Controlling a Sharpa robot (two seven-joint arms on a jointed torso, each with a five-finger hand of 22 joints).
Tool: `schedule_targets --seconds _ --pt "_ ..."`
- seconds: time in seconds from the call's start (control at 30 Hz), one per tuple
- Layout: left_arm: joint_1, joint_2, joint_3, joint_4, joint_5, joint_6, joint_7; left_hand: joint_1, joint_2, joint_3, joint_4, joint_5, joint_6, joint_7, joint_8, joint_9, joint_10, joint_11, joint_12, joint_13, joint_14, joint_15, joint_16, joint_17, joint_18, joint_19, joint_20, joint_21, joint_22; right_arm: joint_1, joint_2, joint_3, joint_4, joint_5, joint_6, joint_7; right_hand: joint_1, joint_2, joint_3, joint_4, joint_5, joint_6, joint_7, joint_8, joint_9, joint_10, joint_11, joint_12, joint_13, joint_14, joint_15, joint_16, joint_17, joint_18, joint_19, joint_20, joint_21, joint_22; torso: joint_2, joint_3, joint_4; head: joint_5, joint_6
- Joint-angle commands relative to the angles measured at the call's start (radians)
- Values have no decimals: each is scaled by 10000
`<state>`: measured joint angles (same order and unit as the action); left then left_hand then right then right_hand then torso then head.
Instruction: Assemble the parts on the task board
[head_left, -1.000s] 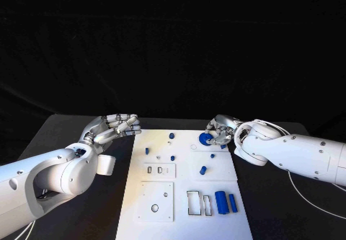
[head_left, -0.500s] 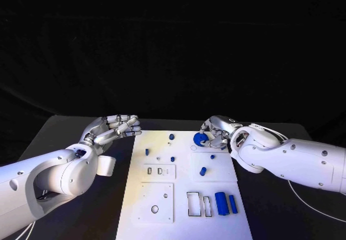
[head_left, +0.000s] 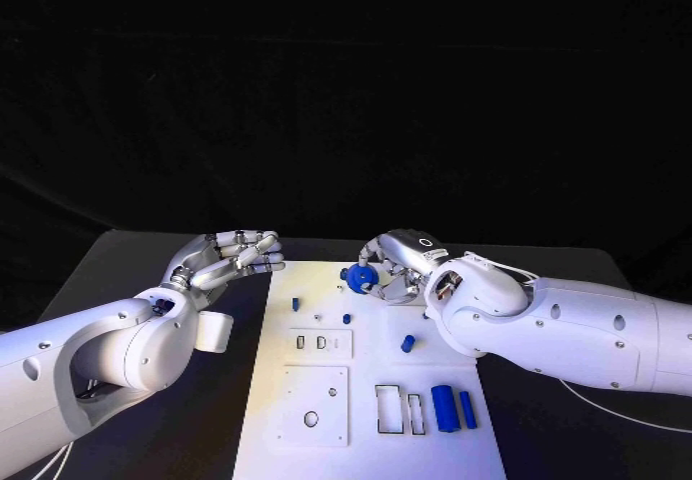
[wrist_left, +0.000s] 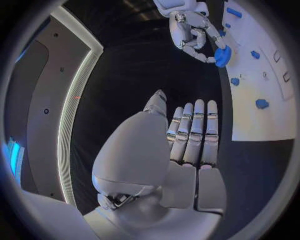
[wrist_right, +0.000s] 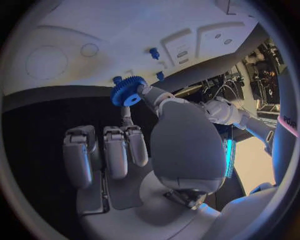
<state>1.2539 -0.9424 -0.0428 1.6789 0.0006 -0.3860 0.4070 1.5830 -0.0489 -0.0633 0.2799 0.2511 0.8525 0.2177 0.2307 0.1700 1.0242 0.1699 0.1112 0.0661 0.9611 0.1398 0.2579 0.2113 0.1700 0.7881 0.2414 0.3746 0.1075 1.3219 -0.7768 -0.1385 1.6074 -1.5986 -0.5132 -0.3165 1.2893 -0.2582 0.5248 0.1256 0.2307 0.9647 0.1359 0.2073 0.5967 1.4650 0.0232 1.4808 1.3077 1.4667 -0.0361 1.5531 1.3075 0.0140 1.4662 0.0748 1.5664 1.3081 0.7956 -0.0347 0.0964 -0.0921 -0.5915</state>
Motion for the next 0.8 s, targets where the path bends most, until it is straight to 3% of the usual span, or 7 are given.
schedule_targets --seconds 0.03,0.4,0.8 --pt "8 32 8 13 -38 211 36 -94 -1 -54 3 -50 -81 -21 54 14 29 74 -30 15 -86 15 -36 14 110 -4 77 -54 -15 -22 271 -2 -137 -725 -117 -317 -98 -14 3 33 49 424 -393 32 187 461 -49 37 1716 950 -85 51 2208 -140 1046 -67 44 2627 8 -7 7 19 -13" --pt "9 69 8 8 -38 216 31 -94 -1 -54 3 -50 -81 -21 54 14 29 74 -30 15 -86 15 -36 14 110 -4 77 -54 -15 -132 1182 -52 -909 -858 134 -392 -150 -33 7 51 31 388 -388 3 186 453 -49 23 1704 948 -87 48 2198 -137 1039 -72 37 2618 33 -9 11 50 -56" --pt "9 84 8 2 -38 225 27 -94 -1 -54 3 -50 -81 -21 54 14 29 74 -30 15 -86 15 -36 14 110 -4 77 -54 -15 -274 1573 -72 -1440 -868 405 -342 -216 -64 5 72 -24 330 -372 -42 184 429 -37 -11 1673 944 -83 43 2181 -133 1028 -74 27 2604 22 12 9 116 -145"
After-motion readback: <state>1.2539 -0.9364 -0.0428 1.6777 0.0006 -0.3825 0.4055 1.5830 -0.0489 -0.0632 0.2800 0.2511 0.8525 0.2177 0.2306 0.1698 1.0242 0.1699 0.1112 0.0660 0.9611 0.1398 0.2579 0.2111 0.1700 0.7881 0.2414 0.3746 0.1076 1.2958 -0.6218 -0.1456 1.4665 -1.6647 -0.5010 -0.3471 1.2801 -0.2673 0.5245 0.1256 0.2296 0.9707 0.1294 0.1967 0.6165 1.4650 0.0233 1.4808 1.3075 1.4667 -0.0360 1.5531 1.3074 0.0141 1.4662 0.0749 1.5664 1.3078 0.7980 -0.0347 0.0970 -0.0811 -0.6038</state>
